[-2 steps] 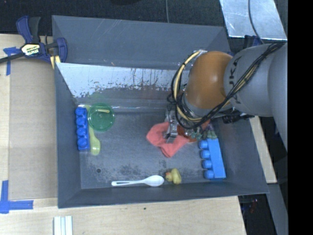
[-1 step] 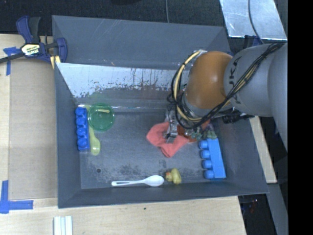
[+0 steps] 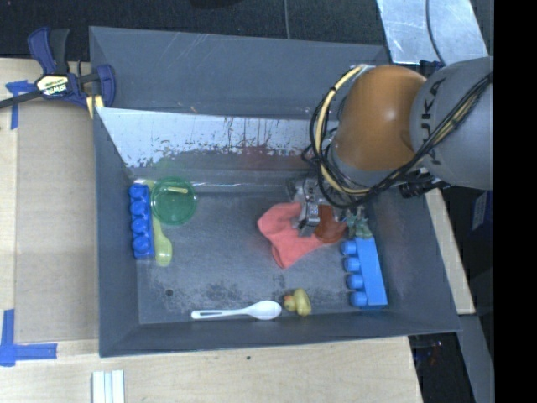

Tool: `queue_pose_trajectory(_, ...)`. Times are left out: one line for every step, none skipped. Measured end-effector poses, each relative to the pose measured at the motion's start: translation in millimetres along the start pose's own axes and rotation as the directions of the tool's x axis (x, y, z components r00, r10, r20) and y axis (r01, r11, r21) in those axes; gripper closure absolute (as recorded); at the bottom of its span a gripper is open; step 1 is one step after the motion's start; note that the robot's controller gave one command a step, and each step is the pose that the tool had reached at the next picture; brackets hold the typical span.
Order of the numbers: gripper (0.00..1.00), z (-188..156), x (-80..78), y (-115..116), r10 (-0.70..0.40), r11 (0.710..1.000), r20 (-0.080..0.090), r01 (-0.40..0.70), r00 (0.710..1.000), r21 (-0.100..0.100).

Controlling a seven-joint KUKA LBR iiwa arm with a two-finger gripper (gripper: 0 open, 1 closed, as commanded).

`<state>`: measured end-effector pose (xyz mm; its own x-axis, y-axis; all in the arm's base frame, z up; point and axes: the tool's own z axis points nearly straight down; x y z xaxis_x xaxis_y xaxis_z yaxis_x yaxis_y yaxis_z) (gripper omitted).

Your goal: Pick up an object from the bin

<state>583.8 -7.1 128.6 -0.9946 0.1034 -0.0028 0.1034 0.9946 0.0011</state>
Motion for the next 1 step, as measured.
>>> queue_pose_trajectory(1.0, -74.6, 2.6, 20.9, -0.047, 0.999, 0.013, 0.047, 0.999, -0.001)
